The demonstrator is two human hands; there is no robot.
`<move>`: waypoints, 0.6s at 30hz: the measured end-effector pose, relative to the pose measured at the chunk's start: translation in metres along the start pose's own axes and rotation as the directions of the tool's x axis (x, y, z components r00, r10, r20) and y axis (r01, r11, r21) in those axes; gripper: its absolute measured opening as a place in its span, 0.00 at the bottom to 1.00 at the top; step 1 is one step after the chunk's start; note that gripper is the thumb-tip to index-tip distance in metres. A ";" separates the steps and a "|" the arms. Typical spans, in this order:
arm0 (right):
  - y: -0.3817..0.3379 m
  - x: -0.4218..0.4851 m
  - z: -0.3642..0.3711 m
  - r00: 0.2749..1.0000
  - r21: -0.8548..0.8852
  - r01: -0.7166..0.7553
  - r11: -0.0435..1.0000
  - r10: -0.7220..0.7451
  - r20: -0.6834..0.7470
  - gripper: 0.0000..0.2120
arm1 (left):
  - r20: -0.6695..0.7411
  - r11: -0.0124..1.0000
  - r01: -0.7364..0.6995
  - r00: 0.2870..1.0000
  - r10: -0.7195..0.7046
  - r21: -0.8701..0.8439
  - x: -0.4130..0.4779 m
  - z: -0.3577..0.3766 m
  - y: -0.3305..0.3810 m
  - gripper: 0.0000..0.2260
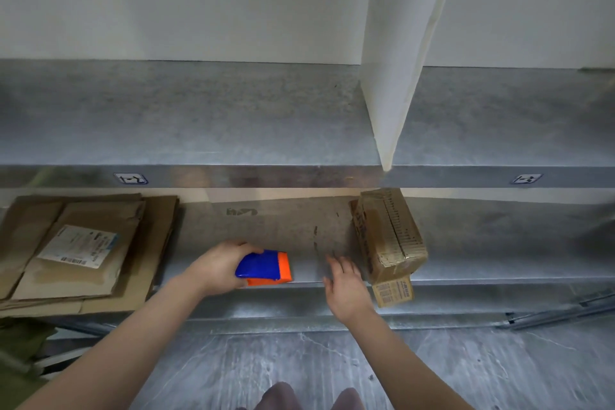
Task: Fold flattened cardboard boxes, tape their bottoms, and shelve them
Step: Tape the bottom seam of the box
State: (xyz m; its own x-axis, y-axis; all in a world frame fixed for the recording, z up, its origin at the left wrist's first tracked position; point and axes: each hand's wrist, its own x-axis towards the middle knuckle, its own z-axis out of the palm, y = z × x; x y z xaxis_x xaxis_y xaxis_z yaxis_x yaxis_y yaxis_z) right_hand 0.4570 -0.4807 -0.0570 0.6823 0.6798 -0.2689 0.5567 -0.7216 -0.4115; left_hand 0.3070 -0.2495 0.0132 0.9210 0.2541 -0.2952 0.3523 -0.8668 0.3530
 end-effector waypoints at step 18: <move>-0.012 -0.002 -0.049 0.991 0.490 0.080 0.868 -0.120 0.052 0.19 | -0.281 0.943 -0.315 0.900 0.333 0.109 -0.020 -0.036 0.035 0.27</move>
State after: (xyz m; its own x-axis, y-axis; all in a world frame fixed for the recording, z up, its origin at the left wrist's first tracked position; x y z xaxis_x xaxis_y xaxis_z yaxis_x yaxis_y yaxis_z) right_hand 0.4723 -0.4798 -0.0093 0.5847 0.7677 -0.2622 0.3060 -0.5081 -0.8051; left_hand 0.3065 -0.2697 0.0637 0.9930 0.0610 0.1013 0.0245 -0.9440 0.3290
